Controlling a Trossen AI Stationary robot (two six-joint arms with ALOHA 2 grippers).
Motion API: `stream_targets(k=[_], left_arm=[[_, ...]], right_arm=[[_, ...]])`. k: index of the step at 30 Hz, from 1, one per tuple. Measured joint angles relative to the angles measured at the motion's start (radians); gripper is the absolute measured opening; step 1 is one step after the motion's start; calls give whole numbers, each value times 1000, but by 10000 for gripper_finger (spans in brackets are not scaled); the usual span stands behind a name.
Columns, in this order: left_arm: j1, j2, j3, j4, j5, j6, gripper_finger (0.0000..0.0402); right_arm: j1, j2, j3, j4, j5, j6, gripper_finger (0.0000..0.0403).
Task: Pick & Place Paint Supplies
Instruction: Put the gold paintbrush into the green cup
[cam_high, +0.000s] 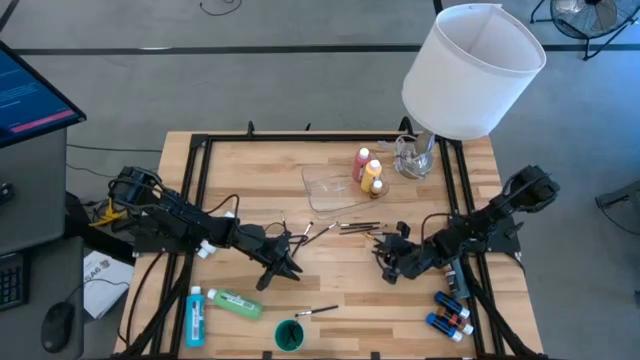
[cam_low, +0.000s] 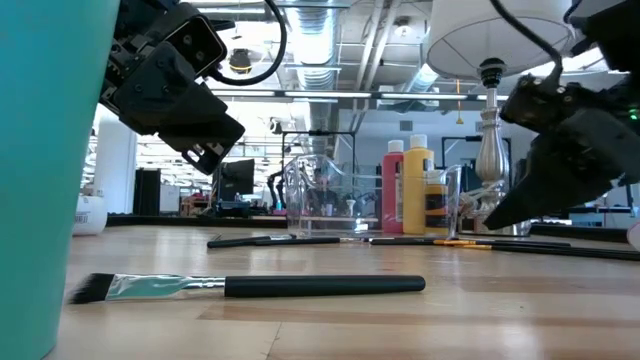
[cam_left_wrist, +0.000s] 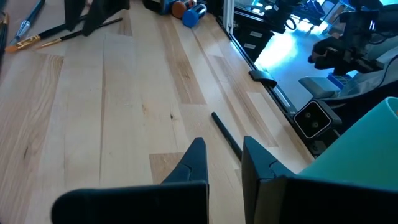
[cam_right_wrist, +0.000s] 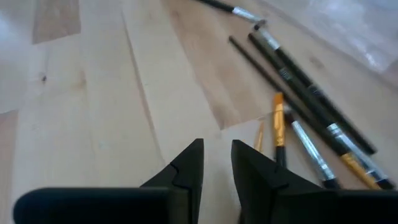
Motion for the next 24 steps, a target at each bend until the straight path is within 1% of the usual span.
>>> stream_targets(k=[2, 13, 15, 17, 18, 21, 22, 24], left_arm=[[0, 0, 0, 1, 0, 13, 1], [0, 0, 0, 8, 0, 18, 1], [0, 0, 0, 8, 0, 17, 1], [0, 0, 0, 8, 0, 16, 1], [0, 0, 0, 8, 0, 16, 1], [0, 0, 0, 8, 0, 19, 1], [0, 0, 0, 8, 0, 19, 1], [0, 0, 0, 9, 0, 19, 1]], right_arm=[[-13, 0, 0, -2, 23, -15, 75], [-92, 0, 0, -14, 24, -79, 75], [-99, 0, -1, 12, -5, -67, 75], [-72, 0, 0, 39, -53, -56, 75], [-55, 0, 0, 39, -52, -56, 75], [-44, 0, 0, 19, 46, -73, 75], [-57, 0, 0, 17, 62, -80, 75], [-86, 0, 0, 16, 56, -87, 75]])
